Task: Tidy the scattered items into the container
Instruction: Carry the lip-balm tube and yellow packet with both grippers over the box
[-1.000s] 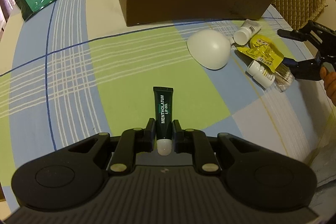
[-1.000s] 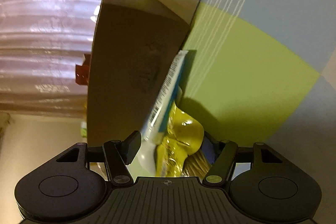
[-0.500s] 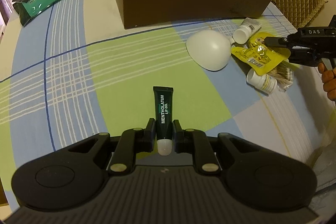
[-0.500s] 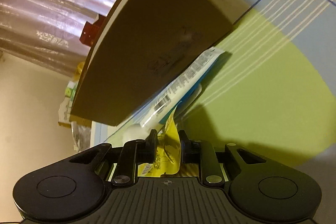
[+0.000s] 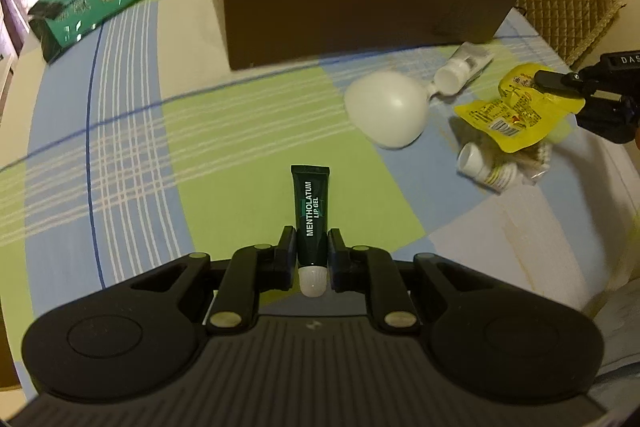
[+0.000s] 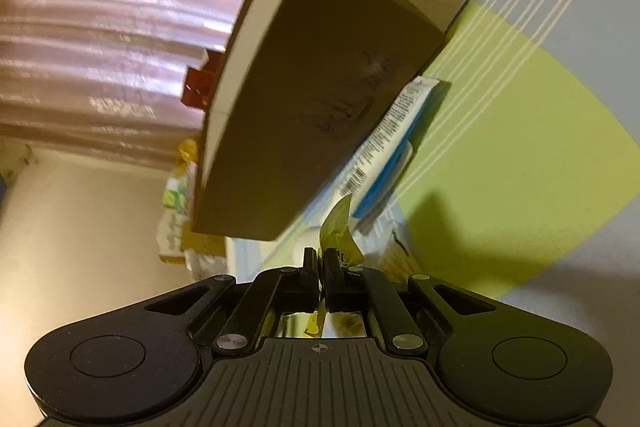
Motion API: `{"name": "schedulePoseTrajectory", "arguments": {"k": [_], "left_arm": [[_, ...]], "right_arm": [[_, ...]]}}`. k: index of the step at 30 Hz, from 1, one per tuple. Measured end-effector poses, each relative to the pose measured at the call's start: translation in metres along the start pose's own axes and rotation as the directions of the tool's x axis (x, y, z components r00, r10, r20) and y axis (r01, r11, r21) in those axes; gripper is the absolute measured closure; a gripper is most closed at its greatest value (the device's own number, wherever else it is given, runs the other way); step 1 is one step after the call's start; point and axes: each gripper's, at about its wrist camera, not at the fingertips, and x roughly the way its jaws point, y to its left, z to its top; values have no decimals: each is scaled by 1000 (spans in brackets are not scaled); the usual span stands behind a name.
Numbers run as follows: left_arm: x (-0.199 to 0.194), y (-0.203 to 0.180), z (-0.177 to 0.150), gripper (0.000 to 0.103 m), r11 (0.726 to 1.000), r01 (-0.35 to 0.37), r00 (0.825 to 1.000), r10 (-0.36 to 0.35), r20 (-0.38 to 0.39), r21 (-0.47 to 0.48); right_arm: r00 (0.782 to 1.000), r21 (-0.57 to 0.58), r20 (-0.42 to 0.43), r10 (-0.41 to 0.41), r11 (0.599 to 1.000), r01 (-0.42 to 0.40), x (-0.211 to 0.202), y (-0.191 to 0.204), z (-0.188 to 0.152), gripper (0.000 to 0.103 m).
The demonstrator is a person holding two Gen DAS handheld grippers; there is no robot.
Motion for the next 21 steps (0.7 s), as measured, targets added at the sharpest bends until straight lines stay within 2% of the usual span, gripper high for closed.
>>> {"name": "schedulePoseTrajectory", "arguments": {"k": [9,21], "left_arm": [[-29,-14,22,91,999,1,996,-4,89,36],[-39,-21,43,91,998,-11,991,2,136,61]], "right_arm": [[997,-2,66,49,999,-49,-23,17,8,98],[990,14,121,76,997,-78,-43,19,15,98]]}}
